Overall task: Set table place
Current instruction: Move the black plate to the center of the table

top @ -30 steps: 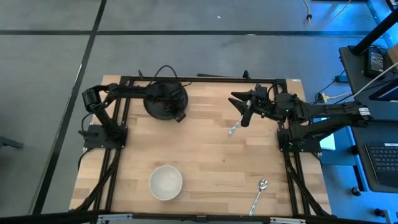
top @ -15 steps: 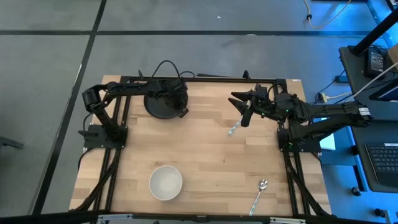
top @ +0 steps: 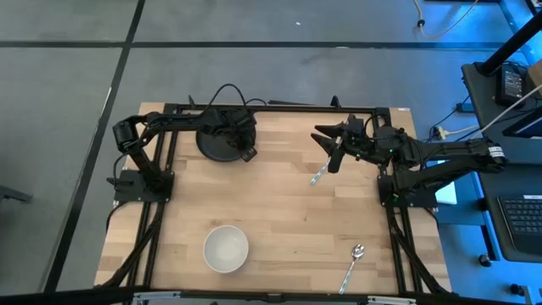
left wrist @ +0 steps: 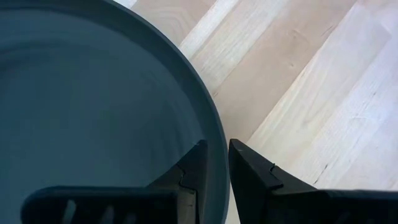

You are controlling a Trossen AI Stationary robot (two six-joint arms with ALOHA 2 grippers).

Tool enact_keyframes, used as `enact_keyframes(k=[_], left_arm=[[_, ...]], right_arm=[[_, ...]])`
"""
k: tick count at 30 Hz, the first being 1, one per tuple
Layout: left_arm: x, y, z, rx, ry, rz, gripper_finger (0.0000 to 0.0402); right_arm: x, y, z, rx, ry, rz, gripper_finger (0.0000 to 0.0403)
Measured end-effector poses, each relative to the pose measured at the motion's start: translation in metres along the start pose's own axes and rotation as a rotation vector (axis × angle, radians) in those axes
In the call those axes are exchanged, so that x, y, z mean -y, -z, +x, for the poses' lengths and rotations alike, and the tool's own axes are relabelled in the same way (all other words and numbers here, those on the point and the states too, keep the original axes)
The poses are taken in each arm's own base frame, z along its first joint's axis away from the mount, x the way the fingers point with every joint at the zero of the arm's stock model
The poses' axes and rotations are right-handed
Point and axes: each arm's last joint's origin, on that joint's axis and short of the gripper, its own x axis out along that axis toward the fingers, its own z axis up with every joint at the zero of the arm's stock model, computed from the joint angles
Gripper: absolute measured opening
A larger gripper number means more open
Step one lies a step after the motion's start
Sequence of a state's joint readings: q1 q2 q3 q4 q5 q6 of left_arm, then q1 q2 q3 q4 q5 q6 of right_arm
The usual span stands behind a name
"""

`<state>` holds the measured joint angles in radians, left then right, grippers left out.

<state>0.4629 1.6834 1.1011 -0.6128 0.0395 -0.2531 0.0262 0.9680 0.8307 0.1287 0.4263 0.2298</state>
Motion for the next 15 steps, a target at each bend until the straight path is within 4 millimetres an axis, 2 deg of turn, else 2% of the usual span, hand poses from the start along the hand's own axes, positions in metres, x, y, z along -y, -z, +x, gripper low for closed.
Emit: enact_keyframes(k=[9,15], left_arm=[[0.0012,0.0002,0.0,0.001,-0.002,0.029,0.0057],[0.009,-0.0007,0.0004,0.027,0.021,0.051,0.0057]], right_arm=[[0.0,0.0,0.0,0.0,0.0,-0.001,0.0156],[0.0,0.0,0.0,0.0,0.0,-0.003,0.0156]])
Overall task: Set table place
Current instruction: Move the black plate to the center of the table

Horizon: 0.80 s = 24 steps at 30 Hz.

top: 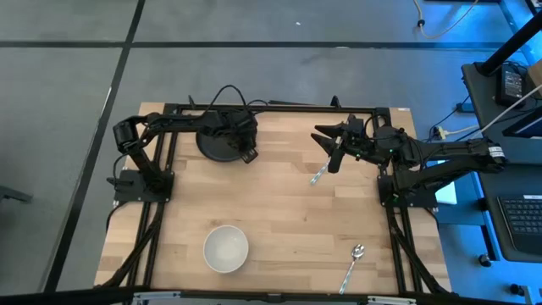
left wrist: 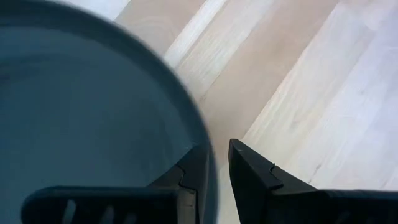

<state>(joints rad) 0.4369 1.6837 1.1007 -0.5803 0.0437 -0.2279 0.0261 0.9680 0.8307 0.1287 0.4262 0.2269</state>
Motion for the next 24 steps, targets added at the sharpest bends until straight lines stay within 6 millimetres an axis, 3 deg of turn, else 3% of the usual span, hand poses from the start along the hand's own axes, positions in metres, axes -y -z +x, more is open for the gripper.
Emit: enact_keyframes(k=[9,24], left_arm=[[0.008,0.007,0.022,-0.059,-0.103,-0.004,0.0057],[0.006,0.008,0.028,-0.065,-0.137,-0.018,0.0057]], right_arm=[[0.0,0.001,0.0,-0.005,0.001,0.001,0.0156],[0.001,0.004,0.0,-0.034,0.008,-0.014,0.0156]])
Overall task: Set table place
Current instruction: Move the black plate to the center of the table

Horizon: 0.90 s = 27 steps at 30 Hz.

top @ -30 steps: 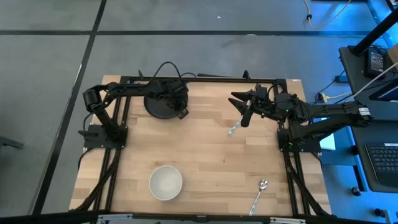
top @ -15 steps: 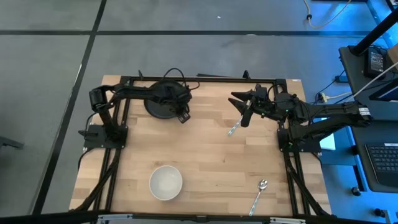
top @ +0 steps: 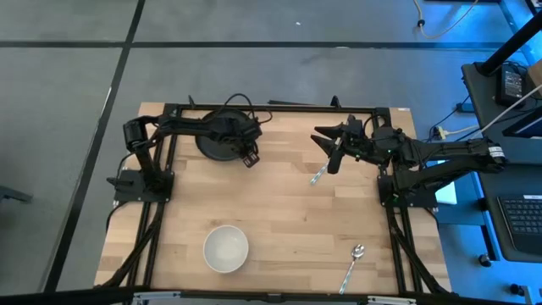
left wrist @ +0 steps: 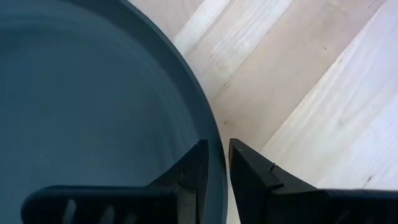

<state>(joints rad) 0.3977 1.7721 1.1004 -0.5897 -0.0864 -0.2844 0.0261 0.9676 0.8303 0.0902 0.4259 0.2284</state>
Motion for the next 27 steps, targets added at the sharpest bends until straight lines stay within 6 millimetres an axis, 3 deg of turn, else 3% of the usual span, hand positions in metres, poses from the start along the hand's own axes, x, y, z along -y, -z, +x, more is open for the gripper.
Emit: enact_keyframes(k=[9,19,27], left_arm=[[0.0009,-0.0011,0.0078,0.001,-0.006,-0.003,0.0055],[0.0,-0.002,0.007,0.011,-0.011,-0.008,0.0009],[0.0029,-0.0014,0.0066,0.012,-0.008,0.001,0.0003]], right_arm=[[0.0,0.0,0.0,0.0,0.0,-0.002,0.0156],[0.0001,0.0005,0.0,-0.004,0.001,-0.004,0.0156],[0.0001,0.0005,0.0,-0.004,0.001,-0.004,0.0156]])
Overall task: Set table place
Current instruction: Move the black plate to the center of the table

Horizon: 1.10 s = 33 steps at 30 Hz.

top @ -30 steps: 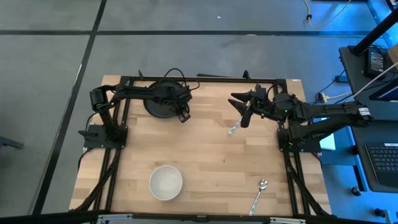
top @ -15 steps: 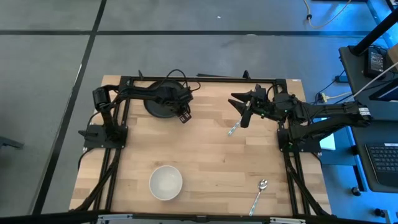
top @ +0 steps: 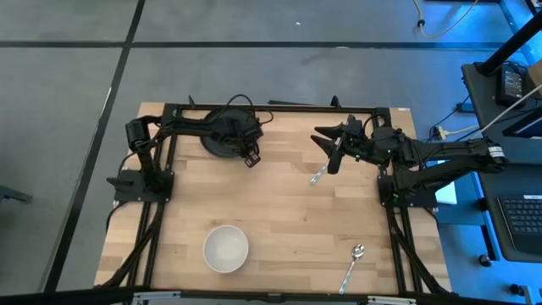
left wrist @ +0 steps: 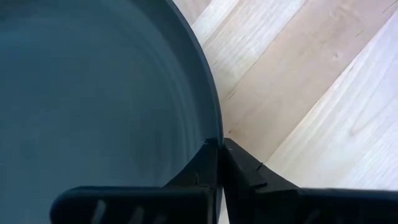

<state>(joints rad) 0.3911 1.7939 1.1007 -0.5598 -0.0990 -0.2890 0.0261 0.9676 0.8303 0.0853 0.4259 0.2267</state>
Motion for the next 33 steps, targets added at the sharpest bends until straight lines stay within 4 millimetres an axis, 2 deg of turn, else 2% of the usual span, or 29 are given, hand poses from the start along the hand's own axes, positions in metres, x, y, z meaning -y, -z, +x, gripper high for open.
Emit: enact_keyframes(k=[9,15,25,33], left_arm=[[0.013,0.004,-0.005,0.005,0.019,0.045,0.0001],[0.028,0.004,-0.031,0.069,0.073,0.081,0.0001],[0.078,-0.01,-0.083,0.228,0.182,0.243,0.0],[0.111,0.007,-0.093,0.214,0.286,0.395,0.0]], right_arm=[[0.0,0.0,0.0,0.0,0.0,0.005,0.0156],[0.0,0.0,0.0,-0.002,0.0,0.004,0.0156],[0.0,0.0,0.0,-0.003,0.001,-0.005,0.0156],[0.0,0.0,0.0,-0.003,0.001,-0.002,0.0156]])
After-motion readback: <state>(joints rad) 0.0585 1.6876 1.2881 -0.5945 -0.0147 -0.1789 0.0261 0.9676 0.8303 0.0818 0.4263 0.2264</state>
